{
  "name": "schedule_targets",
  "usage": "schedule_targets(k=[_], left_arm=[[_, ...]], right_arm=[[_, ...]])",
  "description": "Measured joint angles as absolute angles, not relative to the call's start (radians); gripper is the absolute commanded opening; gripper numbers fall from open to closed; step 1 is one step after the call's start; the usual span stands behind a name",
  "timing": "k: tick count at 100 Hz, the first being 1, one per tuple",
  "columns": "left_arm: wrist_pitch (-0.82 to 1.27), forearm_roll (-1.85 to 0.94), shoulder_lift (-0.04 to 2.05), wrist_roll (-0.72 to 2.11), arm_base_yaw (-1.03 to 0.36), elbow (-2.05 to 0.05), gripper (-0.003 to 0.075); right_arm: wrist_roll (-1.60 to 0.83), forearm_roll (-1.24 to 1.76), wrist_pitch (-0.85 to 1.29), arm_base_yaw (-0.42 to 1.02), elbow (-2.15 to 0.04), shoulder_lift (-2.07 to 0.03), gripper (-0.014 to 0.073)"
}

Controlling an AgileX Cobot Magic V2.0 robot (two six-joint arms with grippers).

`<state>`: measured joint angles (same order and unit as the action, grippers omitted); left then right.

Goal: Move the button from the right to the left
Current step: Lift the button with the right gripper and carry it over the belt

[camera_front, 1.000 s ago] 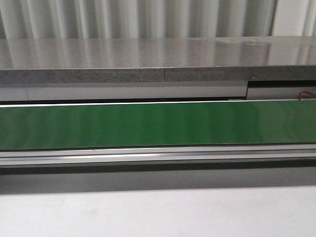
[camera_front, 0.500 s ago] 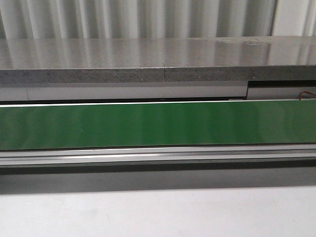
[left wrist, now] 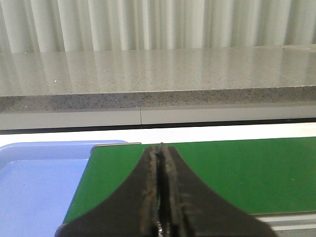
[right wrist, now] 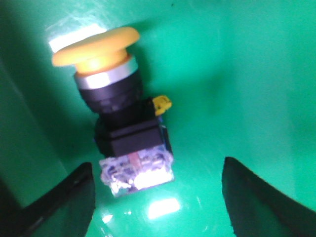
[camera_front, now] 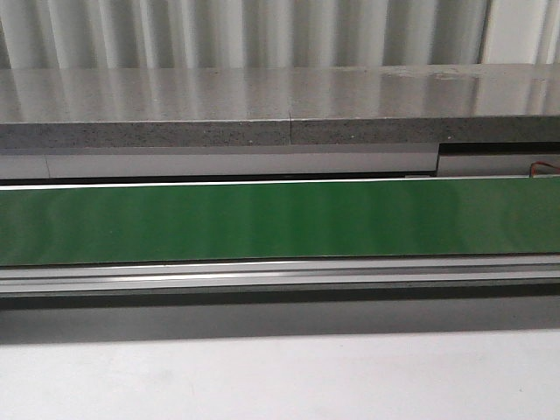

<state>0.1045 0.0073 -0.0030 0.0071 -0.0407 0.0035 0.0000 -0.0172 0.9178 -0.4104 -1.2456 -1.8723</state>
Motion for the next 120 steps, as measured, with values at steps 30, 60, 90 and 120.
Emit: schedule_targets(k=[30, 60, 90, 120], left_arm=[[0.105, 0.007, -0.003, 0.007, -0.041, 0.004, -0.002], [0.105, 0.007, -0.003, 0.007, -0.041, 0.004, -0.002], [0.105, 0.007, -0.003, 0.007, -0.041, 0.004, -0.002], [0.105, 0.007, -0.003, 0.007, -0.041, 0.004, -0.002]], right_arm=[[0.0, -0.019, 0.905, -0.41, -1.248, -1.878, 0.0331], [-0.023, -0.019, 0.899, -0.41, -1.248, -1.878, 0.0219], [-0.023, -0.019, 0.896, -0.41, -1.248, -1.853, 0.0219], [-0.023, 0.0, 0.945, -0.41, -1.248, -1.661, 0.0219]])
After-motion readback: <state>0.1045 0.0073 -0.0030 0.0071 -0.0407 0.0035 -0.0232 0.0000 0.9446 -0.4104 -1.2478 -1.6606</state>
